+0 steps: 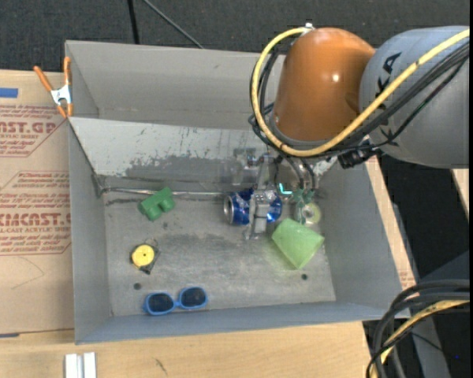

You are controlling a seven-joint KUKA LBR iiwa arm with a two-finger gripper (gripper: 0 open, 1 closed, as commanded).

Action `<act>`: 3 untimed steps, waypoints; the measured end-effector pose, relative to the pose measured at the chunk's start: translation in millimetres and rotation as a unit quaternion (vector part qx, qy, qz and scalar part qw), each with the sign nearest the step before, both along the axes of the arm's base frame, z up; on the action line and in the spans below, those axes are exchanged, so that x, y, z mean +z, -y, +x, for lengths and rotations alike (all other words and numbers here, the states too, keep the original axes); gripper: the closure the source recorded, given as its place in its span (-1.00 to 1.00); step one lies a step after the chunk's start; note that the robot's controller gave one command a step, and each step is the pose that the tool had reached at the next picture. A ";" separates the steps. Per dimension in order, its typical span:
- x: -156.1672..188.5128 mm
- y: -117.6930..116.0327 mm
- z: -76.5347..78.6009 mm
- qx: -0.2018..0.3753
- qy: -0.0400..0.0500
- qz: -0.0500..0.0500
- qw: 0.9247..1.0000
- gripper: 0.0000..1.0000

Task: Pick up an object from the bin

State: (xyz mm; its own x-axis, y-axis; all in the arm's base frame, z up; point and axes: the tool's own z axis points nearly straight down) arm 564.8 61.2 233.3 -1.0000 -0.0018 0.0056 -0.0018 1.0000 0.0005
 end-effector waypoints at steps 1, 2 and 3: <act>-57.0 9.4 -51.7 0.013 -0.002 0.000 1.000 -1.00; -159.9 -26.1 -73.0 -0.018 -0.002 0.000 1.000 -1.00; -159.5 -77.0 -78.1 0.175 0.008 0.001 0.984 -1.00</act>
Offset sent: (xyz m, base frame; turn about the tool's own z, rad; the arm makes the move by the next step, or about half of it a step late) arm -0.0484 -0.0095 -0.0529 -0.0251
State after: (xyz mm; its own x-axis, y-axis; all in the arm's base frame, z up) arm 486.7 138.3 73.8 -0.9379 -0.3467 -0.0106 -0.3467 0.9380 0.0000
